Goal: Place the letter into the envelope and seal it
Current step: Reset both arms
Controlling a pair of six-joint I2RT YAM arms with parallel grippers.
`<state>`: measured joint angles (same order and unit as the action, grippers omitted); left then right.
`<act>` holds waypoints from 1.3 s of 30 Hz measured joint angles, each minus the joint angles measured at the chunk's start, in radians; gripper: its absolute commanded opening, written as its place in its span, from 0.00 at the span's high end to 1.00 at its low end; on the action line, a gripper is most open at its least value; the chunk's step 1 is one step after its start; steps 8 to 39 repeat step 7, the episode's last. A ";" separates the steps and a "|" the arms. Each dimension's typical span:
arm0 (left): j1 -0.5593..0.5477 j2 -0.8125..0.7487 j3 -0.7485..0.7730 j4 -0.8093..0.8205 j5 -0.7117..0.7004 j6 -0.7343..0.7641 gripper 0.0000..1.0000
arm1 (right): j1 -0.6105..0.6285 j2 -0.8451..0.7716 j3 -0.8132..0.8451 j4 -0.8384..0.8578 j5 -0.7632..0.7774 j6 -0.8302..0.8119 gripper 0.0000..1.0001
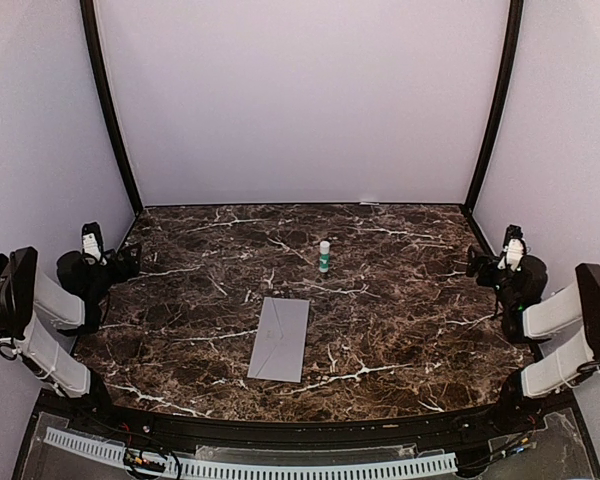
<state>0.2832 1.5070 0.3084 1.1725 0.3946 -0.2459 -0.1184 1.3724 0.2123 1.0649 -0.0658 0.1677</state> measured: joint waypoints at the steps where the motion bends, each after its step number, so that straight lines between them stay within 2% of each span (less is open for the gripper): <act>1: 0.000 0.000 0.000 0.006 0.003 0.000 0.01 | 0.000 0.001 -0.003 0.019 0.000 -0.003 0.02; 7: 0.000 0.002 0.000 0.020 0.008 0.003 0.01 | 0.000 0.002 -0.008 0.099 0.000 -0.014 0.02; 39: 0.000 0.002 0.000 0.020 0.008 0.003 0.01 | 0.000 0.002 -0.008 0.099 0.000 -0.014 0.02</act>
